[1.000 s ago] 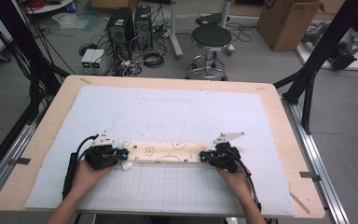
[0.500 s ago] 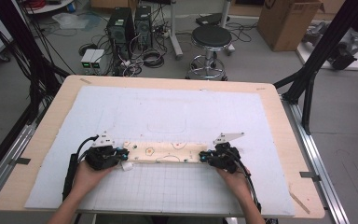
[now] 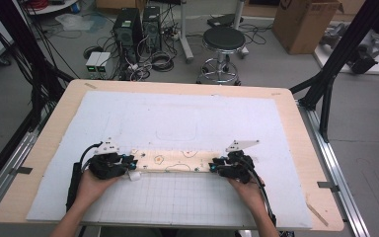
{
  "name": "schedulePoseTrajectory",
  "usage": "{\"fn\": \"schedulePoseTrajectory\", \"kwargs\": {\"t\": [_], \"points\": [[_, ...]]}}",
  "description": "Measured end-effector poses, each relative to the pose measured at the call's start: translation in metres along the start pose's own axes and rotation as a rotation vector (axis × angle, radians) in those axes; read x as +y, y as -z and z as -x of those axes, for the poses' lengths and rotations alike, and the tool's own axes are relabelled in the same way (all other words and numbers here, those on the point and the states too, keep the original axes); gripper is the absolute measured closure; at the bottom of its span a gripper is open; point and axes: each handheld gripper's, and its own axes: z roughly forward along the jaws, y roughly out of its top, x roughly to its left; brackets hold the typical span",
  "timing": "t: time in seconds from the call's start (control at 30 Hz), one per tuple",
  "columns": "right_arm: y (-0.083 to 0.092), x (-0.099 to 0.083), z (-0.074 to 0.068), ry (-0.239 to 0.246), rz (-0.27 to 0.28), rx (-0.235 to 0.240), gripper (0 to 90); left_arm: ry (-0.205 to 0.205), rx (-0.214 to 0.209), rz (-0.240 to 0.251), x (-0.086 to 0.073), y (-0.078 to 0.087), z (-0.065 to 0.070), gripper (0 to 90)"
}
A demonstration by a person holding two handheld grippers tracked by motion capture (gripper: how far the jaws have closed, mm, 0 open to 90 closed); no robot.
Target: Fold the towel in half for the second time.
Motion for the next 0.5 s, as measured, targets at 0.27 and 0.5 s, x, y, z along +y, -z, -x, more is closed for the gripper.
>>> {"fn": "schedulePoseTrajectory", "kwargs": {"t": [0.27,0.5], "points": [[0.009,0.006,0.029,-0.145,0.07,-0.091,48.8,0.138,0.056,-0.03,0.012,-0.019,-0.022,57.4],[-0.011,0.008,0.033,-0.155,-0.025,-0.07,59.5,0.16,0.046,-0.077,0.01,-0.029,-0.025,65.8]]}}
